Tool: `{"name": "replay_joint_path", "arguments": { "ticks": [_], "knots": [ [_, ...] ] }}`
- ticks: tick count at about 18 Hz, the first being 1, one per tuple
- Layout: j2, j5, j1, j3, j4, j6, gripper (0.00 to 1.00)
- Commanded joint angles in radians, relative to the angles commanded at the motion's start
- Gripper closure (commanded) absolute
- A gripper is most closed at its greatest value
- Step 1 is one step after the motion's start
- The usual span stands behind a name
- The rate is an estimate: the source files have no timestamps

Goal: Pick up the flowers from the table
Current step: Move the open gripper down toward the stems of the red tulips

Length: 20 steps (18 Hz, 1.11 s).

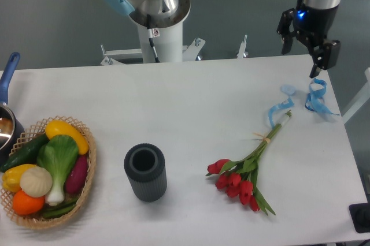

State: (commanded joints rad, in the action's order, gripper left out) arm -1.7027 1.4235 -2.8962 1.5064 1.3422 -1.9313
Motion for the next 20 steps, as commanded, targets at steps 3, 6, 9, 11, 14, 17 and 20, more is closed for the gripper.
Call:
{"name": "replay_joint_path", "arguments": {
  "ticks": [3, 6, 9, 11, 14, 17, 20],
  "knots": [
    [0.009, -0.014, 0.0, 0.034, -0.044, 0.002, 0.0],
    [0.04, -0.023, -0.011, 0.122, -0.135, 0.031, 0.0],
    [0.051, -0.026, -0.008, 0.184, -0.216, 0.057, 0.0],
    [0.049, -0.023, 0.002, 0.186, -0.219, 0.142, 0.0],
    [0.04, -0.02, 0.018, 0.187, -0.219, 0.172, 0.0],
    [0.025, -0.023, 0.043, 0.193, -0.221, 0.23, 0.0],
    [-0.009, -0.023, 0.072, 0.192, -0.233, 0.339, 0.0]
  ]
}}
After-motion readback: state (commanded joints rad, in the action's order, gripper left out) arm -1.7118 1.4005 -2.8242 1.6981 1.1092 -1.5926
